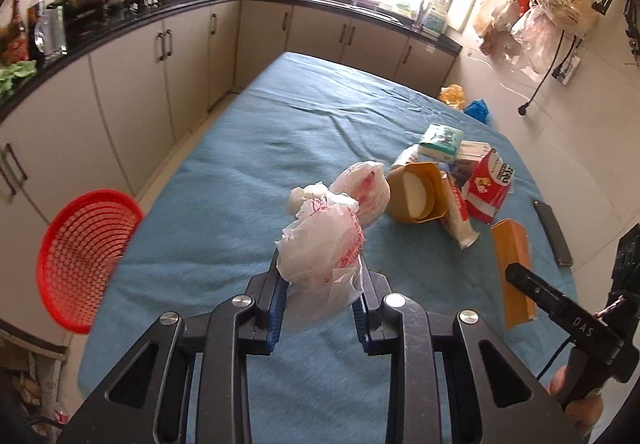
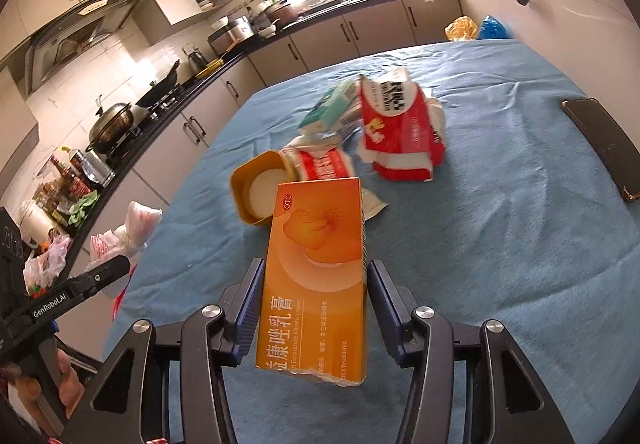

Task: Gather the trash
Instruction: 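Carry the bag and box to the red basket and release both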

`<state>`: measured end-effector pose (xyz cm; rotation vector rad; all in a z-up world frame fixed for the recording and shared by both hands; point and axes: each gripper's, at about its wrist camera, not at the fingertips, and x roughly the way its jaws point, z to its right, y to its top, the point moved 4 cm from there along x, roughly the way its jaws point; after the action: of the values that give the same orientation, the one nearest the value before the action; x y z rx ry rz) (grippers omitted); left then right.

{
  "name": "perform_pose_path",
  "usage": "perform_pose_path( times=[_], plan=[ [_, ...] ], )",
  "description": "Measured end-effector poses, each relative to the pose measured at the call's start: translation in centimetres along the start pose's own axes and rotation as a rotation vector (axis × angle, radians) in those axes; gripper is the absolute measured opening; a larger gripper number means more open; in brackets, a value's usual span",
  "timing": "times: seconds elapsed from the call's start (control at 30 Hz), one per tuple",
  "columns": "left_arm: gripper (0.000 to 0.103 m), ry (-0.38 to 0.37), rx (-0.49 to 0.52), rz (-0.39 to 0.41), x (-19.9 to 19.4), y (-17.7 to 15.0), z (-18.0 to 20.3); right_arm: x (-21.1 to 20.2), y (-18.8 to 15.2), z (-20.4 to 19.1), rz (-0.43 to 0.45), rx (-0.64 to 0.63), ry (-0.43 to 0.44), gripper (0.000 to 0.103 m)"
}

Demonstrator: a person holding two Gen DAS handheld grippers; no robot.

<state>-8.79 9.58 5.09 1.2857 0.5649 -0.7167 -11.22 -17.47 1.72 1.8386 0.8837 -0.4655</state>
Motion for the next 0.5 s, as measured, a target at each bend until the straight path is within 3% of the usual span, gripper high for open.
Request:
perform_pose_path(
  times=[0.5],
  plan=[
    [0.028, 0.163, -0.025, 0.039, -2.7, -2.8, -3.9, -0.6, -2.2, -4.5, -0.011, -0.082, 0.049, 0.055]
  ],
)
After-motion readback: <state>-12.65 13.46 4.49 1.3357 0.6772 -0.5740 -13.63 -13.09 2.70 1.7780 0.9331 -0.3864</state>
